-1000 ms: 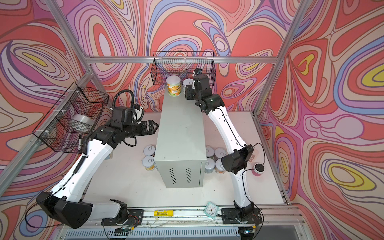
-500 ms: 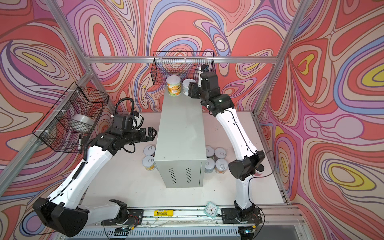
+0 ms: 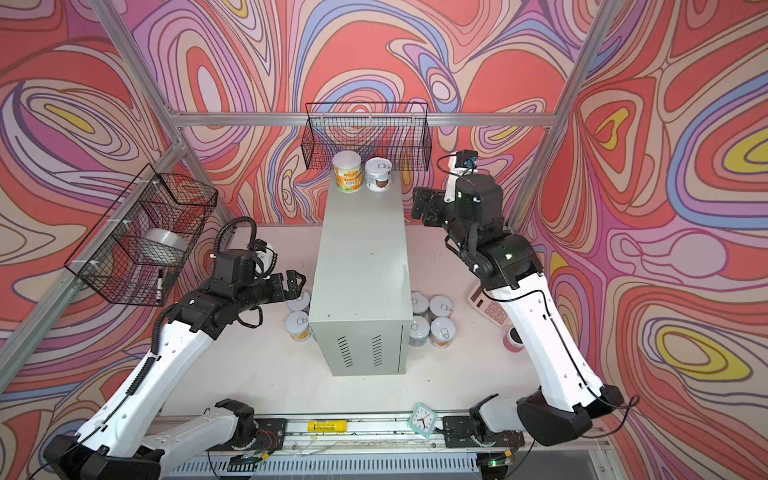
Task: Place and organize the canned foods onto the counter
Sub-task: 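Set the can beside the orange-labelled can and open the right gripper, then move the right gripper back down over the cans beside the cabinet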
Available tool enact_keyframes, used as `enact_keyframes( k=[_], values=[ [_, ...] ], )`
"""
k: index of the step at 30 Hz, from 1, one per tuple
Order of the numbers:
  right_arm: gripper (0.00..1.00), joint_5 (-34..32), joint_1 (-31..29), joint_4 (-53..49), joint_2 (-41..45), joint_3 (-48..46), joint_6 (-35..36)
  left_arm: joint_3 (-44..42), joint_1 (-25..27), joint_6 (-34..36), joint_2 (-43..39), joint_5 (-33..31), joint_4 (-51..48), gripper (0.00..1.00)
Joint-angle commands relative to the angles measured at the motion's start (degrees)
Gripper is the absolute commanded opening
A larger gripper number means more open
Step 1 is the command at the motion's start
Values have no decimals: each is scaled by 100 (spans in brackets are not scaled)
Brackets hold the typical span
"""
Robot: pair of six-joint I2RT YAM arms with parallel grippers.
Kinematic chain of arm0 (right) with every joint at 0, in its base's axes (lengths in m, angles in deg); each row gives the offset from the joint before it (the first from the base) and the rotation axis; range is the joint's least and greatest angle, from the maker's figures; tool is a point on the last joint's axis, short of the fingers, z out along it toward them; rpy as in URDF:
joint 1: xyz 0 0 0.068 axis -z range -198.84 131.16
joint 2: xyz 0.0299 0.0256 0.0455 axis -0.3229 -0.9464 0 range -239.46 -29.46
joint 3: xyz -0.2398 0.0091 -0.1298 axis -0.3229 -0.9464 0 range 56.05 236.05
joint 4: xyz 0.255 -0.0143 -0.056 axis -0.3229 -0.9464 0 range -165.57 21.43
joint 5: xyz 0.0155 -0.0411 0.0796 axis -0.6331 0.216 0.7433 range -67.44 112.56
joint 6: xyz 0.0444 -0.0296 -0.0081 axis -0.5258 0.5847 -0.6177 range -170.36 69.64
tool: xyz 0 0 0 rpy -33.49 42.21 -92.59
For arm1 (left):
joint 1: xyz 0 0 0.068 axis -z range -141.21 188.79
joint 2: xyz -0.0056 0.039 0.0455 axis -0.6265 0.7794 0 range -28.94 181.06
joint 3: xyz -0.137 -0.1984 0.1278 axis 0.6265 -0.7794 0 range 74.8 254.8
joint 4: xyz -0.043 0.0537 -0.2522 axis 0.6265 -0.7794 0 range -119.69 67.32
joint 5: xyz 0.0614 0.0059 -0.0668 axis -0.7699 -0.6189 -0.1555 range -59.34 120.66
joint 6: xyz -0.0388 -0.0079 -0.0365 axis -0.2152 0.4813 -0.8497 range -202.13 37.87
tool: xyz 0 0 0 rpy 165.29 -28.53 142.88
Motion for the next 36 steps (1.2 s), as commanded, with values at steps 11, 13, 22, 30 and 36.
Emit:
enact_keyframes(
  k=[11, 13, 22, 30, 36],
  values=[
    [91, -630, 317, -1112, 1320, -2675, -992, -789, -15, -280, -888, 251, -417, 100],
    [91, -571, 333, -1198, 1492, -3145, -1216, -908, -17, -281, -1080, 183, -398, 100],
    [96, -242, 336, -1462, 2139, -4714, -1944, -1380, -10, -449, -1372, 72, -312, 94],
    [98, 124, 335, -1145, 2220, -5762, -2576, -1676, 18, -588, -1461, 87, 108, 92],
    [98, 174, 335, -589, 2078, -6233, -2939, -1770, 24, -610, -1393, 65, 257, 91]
  ],
)
